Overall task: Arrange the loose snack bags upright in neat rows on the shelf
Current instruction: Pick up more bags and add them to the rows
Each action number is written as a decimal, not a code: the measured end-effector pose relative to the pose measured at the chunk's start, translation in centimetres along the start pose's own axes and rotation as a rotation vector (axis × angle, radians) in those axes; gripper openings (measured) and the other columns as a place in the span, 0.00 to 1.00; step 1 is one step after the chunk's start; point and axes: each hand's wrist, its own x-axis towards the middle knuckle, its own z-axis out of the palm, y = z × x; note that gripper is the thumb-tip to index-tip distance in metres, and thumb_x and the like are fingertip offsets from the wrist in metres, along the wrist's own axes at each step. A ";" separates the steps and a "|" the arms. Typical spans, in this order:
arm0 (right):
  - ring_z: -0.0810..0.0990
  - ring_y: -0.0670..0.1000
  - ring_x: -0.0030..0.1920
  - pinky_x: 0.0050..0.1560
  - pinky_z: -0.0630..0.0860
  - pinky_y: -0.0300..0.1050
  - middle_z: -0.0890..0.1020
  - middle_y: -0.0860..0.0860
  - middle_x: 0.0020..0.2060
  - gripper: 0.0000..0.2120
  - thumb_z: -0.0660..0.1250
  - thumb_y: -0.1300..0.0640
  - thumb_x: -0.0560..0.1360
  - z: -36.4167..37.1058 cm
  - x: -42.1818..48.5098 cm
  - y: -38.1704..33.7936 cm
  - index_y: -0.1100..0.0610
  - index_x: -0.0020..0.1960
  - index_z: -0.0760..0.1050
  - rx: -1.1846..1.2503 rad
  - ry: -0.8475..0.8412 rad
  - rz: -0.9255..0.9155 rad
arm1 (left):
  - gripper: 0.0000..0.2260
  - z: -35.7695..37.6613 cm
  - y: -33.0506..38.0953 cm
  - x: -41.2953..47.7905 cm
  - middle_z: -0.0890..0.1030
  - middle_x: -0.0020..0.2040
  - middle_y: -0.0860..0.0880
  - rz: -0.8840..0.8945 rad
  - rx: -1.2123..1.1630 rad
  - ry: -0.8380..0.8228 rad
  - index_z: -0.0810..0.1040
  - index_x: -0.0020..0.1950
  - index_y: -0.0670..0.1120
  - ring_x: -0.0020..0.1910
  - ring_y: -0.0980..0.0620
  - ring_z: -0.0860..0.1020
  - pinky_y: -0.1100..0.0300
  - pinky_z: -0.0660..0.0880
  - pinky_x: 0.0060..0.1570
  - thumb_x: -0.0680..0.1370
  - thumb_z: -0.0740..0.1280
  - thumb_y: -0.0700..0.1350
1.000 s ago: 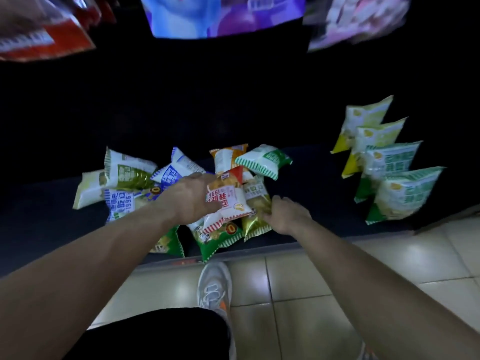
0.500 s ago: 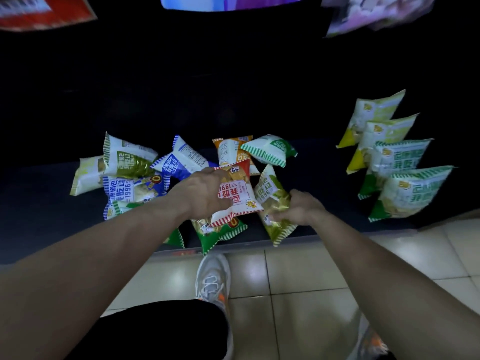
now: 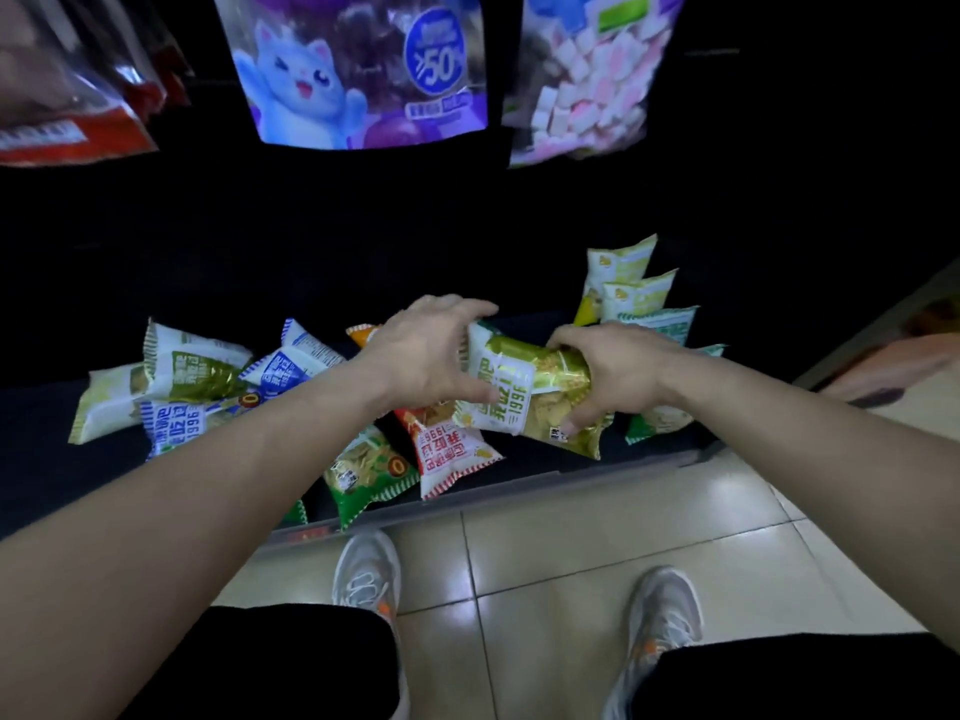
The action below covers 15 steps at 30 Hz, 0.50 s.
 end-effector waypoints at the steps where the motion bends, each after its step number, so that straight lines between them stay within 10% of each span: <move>1: 0.76 0.51 0.53 0.48 0.76 0.50 0.76 0.43 0.52 0.50 0.80 0.32 0.53 -0.3 -0.9 -0.1 0.42 0.70 0.65 0.008 0.019 -0.007 | 0.44 -0.3 0.9 0.1 0.67 0.73 0.54 0.044 0.088 -0.003 0.63 0.76 0.56 0.72 0.50 0.63 0.49 0.63 0.70 0.64 0.73 0.69; 15: 0.77 0.49 0.57 0.53 0.77 0.52 0.77 0.44 0.63 0.45 0.80 0.34 0.58 0.8 -2.3 2.7 0.42 0.71 0.66 0.188 0.268 0.023 | 0.36 0.0 2.1 1.2 0.80 0.54 0.54 -0.093 -0.052 -0.053 0.74 0.65 0.54 0.52 0.53 0.77 0.52 0.76 0.51 0.61 0.77 0.67</move>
